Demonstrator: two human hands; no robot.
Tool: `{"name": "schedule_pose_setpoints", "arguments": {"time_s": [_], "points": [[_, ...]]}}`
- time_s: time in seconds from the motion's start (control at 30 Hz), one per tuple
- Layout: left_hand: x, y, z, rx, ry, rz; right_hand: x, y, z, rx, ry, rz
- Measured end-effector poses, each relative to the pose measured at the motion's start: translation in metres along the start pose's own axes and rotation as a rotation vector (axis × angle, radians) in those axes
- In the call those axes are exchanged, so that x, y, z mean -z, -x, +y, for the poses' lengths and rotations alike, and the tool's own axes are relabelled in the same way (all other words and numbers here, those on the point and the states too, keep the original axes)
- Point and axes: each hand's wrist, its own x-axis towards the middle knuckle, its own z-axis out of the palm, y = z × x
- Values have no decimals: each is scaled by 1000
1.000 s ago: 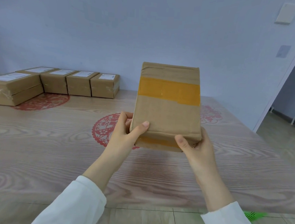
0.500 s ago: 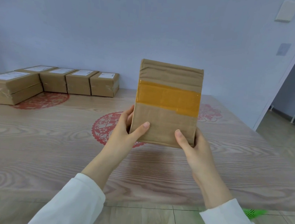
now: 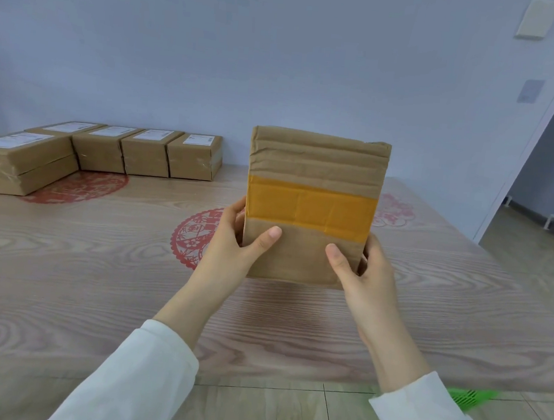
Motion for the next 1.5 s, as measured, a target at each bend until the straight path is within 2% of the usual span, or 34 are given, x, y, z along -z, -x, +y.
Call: {"name": "schedule_pose_setpoints", "arguments": {"time_s": [0.23,0.43,0.73,1.2,1.5], "points": [[0,2,0,-25,6,-73,-1,-2,-1,-16,32,8],[-2,0,7,-48,-3,31,-2,-2,-1,-3,14,17],[-5,2,8,-90,-26,25,-2,-4,-5,44,82,44],[-5,1,9,-111,-73,41,-3,-4,-8,52,-28,27],[-5,3,11,-89,-64,40,-5,-6,-12,86,-11,26]]}}
